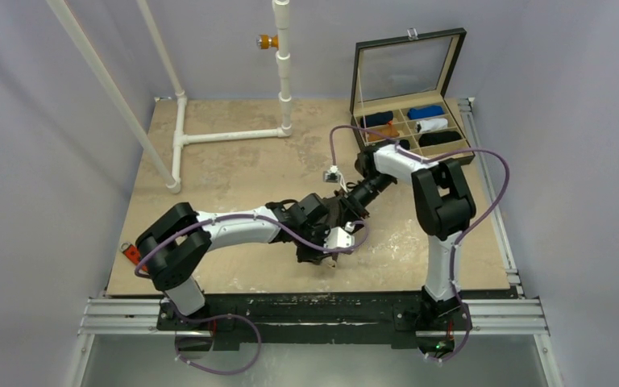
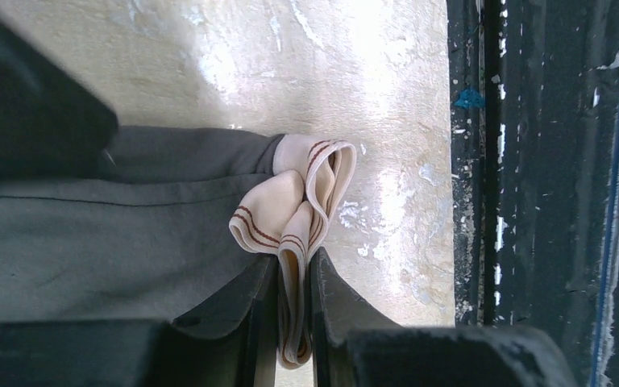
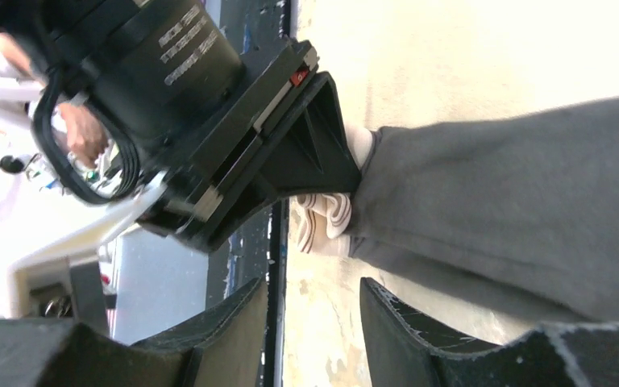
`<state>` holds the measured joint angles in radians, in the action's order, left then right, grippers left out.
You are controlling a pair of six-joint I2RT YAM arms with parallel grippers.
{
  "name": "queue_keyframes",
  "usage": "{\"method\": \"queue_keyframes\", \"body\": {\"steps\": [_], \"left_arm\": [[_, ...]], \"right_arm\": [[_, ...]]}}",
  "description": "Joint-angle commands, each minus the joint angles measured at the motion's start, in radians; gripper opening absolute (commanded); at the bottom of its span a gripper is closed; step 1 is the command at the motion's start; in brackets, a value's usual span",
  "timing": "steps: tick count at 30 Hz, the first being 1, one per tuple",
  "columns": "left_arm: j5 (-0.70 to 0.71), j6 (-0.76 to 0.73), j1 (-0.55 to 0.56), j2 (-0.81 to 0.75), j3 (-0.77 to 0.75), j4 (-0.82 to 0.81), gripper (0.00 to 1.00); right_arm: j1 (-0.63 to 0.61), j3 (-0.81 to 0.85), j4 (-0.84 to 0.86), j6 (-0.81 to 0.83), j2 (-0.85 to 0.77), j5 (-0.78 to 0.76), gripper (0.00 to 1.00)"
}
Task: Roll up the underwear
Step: Roll the underwear to the center of the board.
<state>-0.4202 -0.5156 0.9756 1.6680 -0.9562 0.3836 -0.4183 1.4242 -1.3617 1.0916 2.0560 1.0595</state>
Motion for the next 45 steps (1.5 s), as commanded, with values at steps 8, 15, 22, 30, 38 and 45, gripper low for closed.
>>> {"method": "queue_keyframes", "body": {"steps": [8, 15, 22, 30, 38, 45], "left_arm": [[-0.257, 0.039, -0.126, 0.118, -0.161, 0.200, 0.00], [-0.424, 0.035, -0.196, 0.291, -0.345, 0.386, 0.00], [-0.571, 0.076, -0.286, 0.458, -0.497, 0.517, 0.00], [-0.642, 0.110, -0.328, 0.559, -0.560, 0.570, 0.00], [-0.692, 0.113, -0.342, 0.658, -0.645, 0.660, 0.00], [-0.704, 0.147, -0.362, 0.688, -0.646, 0.674, 0.00]], "right_arm": [[0.256, -0.093, 0.121, -0.096, -0.257, -0.050, 0.46], [0.346, -0.202, 0.279, -0.203, -0.427, -0.052, 0.48], [0.347, -0.342, 0.465, -0.286, -0.659, -0.126, 0.49], [0.182, -0.497, 0.662, -0.368, -0.856, -0.337, 0.53], [-0.180, -0.579, 0.845, -0.445, -0.890, -0.655, 0.61], [-0.407, -0.636, 0.935, -0.422, -0.849, -0.847, 0.61]]}}
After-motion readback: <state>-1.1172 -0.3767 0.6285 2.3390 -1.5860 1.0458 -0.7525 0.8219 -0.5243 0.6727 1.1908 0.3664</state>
